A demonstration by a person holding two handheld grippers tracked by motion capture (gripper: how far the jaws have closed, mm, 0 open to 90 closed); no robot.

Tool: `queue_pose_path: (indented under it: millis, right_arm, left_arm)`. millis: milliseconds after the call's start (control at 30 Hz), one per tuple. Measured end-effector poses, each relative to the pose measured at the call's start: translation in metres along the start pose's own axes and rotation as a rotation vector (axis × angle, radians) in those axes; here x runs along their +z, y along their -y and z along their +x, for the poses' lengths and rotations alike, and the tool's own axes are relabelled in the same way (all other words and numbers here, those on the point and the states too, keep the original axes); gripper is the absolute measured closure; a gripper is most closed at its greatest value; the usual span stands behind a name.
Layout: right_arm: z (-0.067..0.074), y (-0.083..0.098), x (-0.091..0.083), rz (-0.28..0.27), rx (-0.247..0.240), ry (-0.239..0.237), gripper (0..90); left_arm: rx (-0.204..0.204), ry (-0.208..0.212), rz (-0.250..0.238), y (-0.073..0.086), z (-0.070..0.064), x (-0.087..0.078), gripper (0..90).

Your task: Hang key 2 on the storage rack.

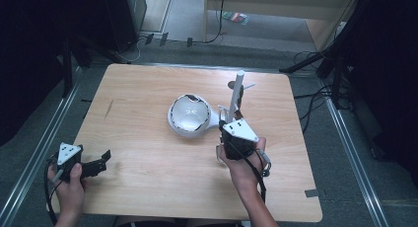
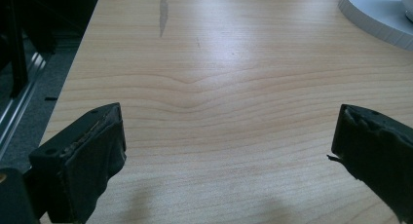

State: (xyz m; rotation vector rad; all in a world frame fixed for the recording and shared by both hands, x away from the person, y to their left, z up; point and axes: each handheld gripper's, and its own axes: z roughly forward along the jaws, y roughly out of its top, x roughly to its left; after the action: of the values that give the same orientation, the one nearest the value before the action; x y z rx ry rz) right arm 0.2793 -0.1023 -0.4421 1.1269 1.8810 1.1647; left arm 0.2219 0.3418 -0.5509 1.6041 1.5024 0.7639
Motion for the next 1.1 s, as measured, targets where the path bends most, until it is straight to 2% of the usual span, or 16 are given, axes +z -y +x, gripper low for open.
queue_pose_path:
  millis: [333, 767, 1100]
  right_arm:
    - [-0.007, -0.003, -0.007, -0.036, 0.016, 0.031, 90.0]
    - [-0.022, -0.001, -0.004, -0.03, 0.034, 0.097, 90.0]
    - [-0.026, 0.001, 0.0, -0.018, 0.042, 0.107, 90.0]
  left_arm:
    - [-0.003, -0.001, -0.002, 0.0, 0.0, 0.0, 0.0]
    - [0.003, -0.002, 0.003, 0.0, 0.0, 0.0, 0.0]
    - [0.003, -0.002, 0.002, 0.0, 0.0, 0.0, 0.0]
